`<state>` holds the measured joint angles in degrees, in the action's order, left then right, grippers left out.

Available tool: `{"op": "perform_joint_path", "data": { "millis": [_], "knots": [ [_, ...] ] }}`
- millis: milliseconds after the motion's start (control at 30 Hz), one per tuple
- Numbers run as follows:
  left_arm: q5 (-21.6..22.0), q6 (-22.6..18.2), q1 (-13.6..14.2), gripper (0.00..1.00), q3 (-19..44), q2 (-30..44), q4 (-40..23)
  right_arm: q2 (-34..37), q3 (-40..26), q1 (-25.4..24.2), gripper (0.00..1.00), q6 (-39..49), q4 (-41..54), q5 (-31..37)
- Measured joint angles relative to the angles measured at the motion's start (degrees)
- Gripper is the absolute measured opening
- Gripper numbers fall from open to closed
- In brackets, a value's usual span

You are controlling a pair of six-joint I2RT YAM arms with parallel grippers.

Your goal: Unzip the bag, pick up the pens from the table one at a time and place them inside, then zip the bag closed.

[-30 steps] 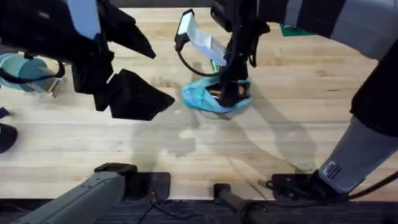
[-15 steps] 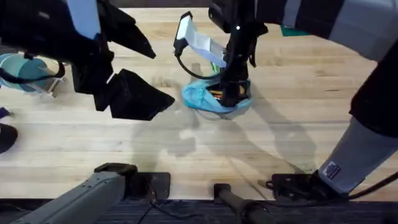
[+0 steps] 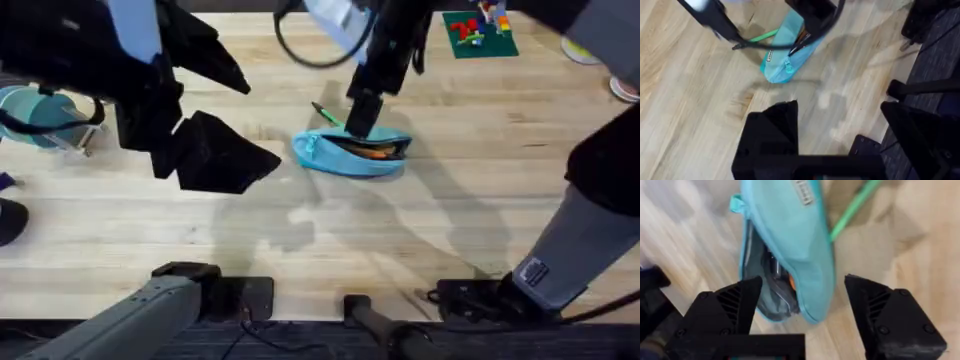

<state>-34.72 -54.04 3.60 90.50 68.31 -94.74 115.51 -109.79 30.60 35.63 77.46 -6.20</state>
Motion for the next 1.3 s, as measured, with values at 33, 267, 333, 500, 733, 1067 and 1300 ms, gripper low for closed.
{"op": "perform_joint_path", "data": {
  "millis": [33, 267, 333, 500, 733, 1067, 1300],
  "knots": [
    [0.00, 0.00, 0.00, 0.993, 0.00, -0.02, 0.00, -0.05, -1.46, -0.41, 0.997, -0.81, 0.39, 0.07],
    [0.00, 0.00, 0.00, 0.993, 0.00, -0.02, 0.00, -0.05, -8.39, -3.82, 0.997, -9.03, 0.68, 0.42],
    [0.00, 0.00, 0.00, 0.993, 0.00, -0.02, 0.00, -0.05, -9.48, -5.13, 0.997, -12.73, 0.55, 0.42],
    [0.00, 0.00, 0.00, 0.993, 0.00, 0.00, 0.00, -0.07, -11.41, -8.70, 0.998, -19.82, 0.54, 0.42],
    [0.00, 0.00, 0.00, 0.993, 0.00, -0.01, 0.00, -0.07, -11.55, -10.15, 0.997, -23.16, 0.58, 0.42],
    [0.00, 0.00, 0.00, 0.993, 0.00, -0.01, 0.00, -0.05, -11.55, -12.62, 0.997, -25.03, 2.88, 2.50],
    [0.00, 0.00, 0.00, 0.993, 0.00, -0.02, 0.00, -0.05, -11.56, -19.81, 0.997, -27.46, 5.52, 4.13]
  ]
}}
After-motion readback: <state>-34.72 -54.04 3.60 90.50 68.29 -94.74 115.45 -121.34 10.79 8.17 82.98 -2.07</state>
